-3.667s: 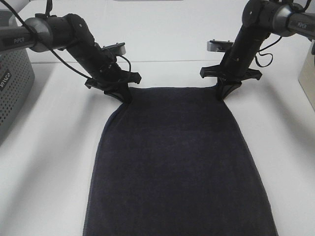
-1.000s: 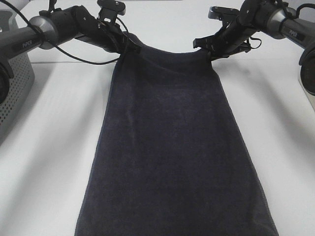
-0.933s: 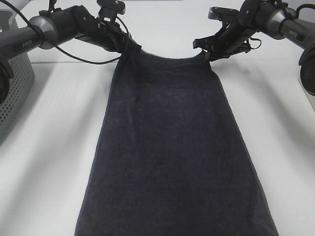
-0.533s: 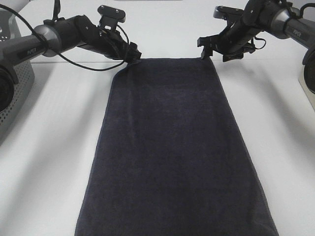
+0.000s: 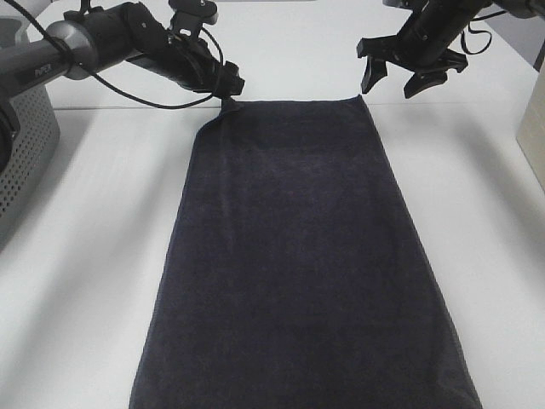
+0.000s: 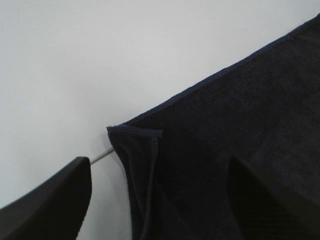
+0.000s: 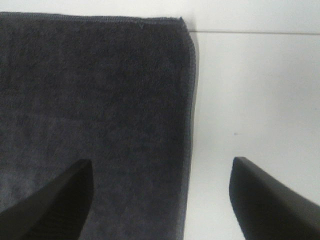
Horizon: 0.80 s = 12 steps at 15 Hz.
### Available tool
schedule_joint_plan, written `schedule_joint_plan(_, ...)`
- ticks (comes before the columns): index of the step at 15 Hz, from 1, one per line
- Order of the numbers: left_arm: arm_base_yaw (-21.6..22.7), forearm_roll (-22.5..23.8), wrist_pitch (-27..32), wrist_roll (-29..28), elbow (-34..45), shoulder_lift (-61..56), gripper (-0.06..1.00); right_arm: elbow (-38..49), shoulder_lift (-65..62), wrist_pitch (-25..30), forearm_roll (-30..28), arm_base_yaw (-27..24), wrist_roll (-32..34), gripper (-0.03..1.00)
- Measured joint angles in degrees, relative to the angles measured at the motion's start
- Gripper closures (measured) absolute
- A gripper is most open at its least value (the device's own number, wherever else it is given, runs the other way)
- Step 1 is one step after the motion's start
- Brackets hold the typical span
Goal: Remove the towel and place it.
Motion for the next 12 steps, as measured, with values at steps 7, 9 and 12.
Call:
schedule_joint_plan(7,0.0,15.4,21.6,-12.9,0.0,-11.5,0.23,0.0,-10.5,9.3,-2.4,0.0,0.3,0.24)
schedule_joint_plan(9,1.1,26.0,32.4,-21.5,0.0,-19.5,0.23,0.0,-15.7,9.3,-3.2,-0.1,0.5,0.24)
schedule_joint_plan(12,9.2,30.0,40.2,-34.1,-0.1,-26.5,0.23,0.0,-21.1,9.4,-3.7,-1.5,1.5,0.24)
